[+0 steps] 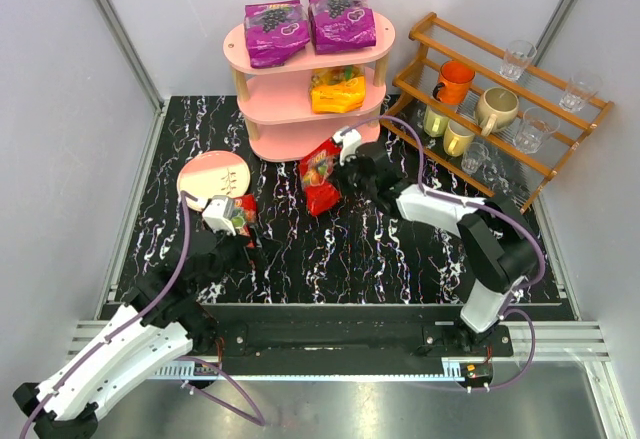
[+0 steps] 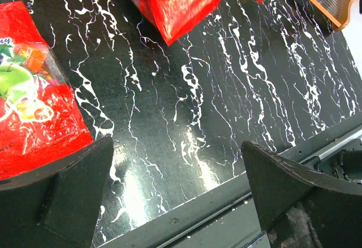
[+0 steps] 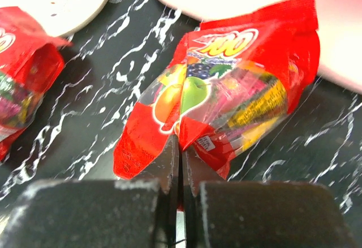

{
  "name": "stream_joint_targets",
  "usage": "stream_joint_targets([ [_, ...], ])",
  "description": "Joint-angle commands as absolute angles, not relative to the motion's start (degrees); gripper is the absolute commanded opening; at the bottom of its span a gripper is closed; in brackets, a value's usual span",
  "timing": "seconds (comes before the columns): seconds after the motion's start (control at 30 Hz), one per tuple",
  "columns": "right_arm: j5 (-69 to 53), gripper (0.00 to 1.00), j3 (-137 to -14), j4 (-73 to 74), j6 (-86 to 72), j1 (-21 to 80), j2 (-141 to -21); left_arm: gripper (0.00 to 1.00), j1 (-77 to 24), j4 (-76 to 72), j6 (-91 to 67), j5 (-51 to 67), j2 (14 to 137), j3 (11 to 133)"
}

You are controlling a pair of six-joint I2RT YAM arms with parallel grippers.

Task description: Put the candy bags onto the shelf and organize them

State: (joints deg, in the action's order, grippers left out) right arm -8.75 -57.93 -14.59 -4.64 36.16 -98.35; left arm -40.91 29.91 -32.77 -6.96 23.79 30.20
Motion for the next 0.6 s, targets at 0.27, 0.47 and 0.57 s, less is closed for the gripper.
stream_joint_targets([
  [0.27, -6.76, 0.0, -73.21, -20.74, 13.18, 36.12, -104.5, 0.99, -40.61, 24.52, -31.11, -7.73, 25.84, 29.97],
  [0.47, -7.74, 0.0, -76.46, -22.67, 12.84, 36.12, -106.43, 0.99, -40.61, 24.7, -31.55, -8.26, 24.87, 29.62],
  [0.57, -7.82, 0.0, -76.99, -25.66, 10.91, 36.12, -107.14, 0.99, -40.61, 24.61, -31.82, -8.26, 24.7, 29.62],
])
